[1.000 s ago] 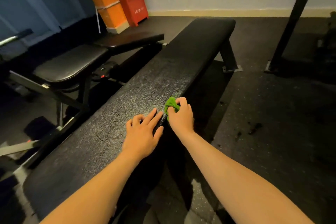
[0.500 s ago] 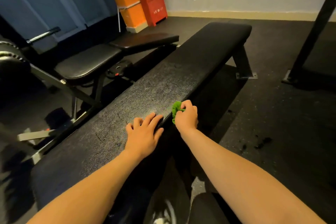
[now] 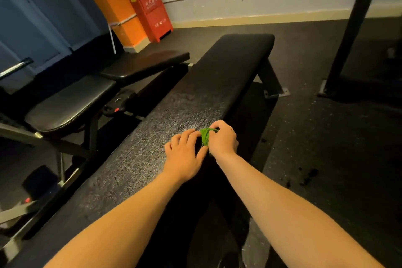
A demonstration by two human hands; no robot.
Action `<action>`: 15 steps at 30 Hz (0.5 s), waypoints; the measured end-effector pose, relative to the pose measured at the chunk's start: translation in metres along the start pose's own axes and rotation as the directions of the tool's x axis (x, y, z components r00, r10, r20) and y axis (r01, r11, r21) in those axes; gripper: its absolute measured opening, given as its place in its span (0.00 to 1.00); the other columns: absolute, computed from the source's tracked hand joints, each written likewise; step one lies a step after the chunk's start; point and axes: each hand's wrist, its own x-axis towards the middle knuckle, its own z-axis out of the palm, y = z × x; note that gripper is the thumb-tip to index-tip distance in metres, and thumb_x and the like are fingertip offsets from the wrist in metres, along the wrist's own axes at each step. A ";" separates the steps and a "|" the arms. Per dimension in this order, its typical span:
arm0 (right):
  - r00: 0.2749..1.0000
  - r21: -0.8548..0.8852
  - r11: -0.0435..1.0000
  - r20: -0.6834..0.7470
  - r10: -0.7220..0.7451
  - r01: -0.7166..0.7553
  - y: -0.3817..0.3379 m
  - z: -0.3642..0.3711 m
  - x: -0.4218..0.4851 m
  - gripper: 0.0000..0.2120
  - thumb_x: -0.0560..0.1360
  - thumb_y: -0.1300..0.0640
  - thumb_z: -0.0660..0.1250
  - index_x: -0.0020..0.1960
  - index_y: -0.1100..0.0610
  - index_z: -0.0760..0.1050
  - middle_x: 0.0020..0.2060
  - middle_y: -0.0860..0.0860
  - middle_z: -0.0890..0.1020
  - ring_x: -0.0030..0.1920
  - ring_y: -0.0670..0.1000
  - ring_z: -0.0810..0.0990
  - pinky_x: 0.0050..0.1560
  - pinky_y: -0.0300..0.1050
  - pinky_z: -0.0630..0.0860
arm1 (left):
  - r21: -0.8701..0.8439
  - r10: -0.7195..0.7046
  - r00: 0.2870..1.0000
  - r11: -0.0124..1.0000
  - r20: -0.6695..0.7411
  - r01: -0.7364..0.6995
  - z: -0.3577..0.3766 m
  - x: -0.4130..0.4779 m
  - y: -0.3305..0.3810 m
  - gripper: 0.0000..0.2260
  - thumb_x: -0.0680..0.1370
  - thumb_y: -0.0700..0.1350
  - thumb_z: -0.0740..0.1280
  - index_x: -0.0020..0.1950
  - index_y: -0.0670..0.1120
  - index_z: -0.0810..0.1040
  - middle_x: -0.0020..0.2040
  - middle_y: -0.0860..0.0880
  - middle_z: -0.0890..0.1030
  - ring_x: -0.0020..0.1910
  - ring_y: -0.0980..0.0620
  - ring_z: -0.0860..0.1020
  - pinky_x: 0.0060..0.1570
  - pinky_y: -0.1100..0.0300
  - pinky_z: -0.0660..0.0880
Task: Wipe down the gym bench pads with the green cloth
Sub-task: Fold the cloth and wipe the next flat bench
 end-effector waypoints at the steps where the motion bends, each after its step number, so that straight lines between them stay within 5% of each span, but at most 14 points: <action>1: 1.000 -0.018 1.000 -0.001 -0.017 0.017 -0.001 0.000 0.003 0.07 0.81 0.55 0.60 0.48 0.46 0.75 0.53 0.47 0.75 0.50 0.54 0.73 0.46 0.47 0.67 | -0.020 -0.004 1.000 1.000 -0.027 0.003 0.004 0.002 -0.002 0.22 0.81 0.64 0.56 0.74 0.60 0.65 0.75 0.59 0.64 0.71 0.49 0.60 0.69 0.48 0.58; 7: 0.978 -0.161 0.977 -0.129 -0.163 0.141 -0.001 -0.005 0.012 0.08 0.83 0.54 0.52 0.51 0.46 0.69 0.52 0.46 0.70 0.45 0.56 0.71 0.46 0.51 0.64 | -0.064 -0.008 0.997 0.998 -0.071 0.003 0.006 0.001 -0.002 0.21 0.80 0.65 0.58 0.71 0.62 0.67 0.73 0.61 0.65 0.67 0.51 0.61 0.67 0.49 0.58; 15: 0.993 0.016 0.999 -0.104 0.053 -0.052 -0.030 -0.009 0.033 0.08 0.83 0.55 0.54 0.57 0.47 0.70 0.61 0.51 0.70 0.54 0.58 0.73 0.52 0.53 0.73 | -0.047 -0.019 0.999 0.999 -0.040 0.017 0.005 0.003 -0.003 0.24 0.80 0.65 0.56 0.76 0.63 0.62 0.74 0.59 0.63 0.68 0.50 0.61 0.68 0.49 0.57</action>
